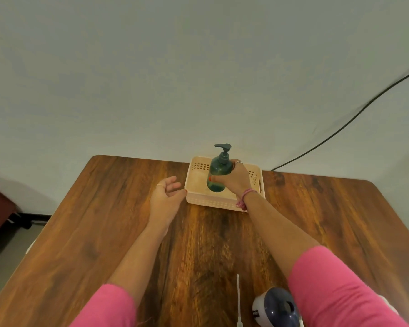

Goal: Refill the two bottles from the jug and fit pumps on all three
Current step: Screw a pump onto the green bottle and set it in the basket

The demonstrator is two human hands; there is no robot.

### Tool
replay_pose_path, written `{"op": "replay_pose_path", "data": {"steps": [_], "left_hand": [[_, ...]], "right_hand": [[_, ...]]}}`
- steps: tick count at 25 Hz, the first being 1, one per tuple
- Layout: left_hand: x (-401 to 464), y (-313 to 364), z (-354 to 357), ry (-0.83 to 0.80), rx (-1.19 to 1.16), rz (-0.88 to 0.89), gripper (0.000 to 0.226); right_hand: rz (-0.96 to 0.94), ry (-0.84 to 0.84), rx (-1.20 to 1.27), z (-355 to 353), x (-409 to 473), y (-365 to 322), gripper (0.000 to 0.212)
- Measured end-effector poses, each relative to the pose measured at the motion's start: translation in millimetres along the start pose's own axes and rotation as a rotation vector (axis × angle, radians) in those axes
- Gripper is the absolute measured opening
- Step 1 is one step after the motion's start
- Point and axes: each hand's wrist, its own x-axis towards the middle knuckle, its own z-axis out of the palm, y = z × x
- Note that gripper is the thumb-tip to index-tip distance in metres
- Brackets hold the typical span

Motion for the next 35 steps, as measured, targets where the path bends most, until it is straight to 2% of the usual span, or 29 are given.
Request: {"op": "replay_pose_path", "data": {"steps": [5,15,23,26,29,35], "left_hand": [[22,-27,-4,-0.022,0.039,-0.064,0.040],[40,-57,-4,-0.038,0.049,-0.154,0.032],[31,-59,-2,-0.038,0.021,-0.168,0.031],[22,-57,-4,-0.035,0.018,-0.155,0.030],[7,-53,-6,-0.021,-0.006,-0.140,0.029],[-39,-51,-6,-0.055,-0.041,-0.155,0.027]], "right_hand": [[0.066,-0.026,-0.093,36,34,22,0.072],[0.107,-0.034,-0.131,67,59,45,0.071],[0.101,-0.094,-0.236,63,63,51,0.084],[0.085,-0.069,-0.234,49,57,47,0.084],[0.067,-0.035,-0.192,27,38,42,0.075],[-0.014,-0.102,-0.131,-21,-41,29,0.050]]}}
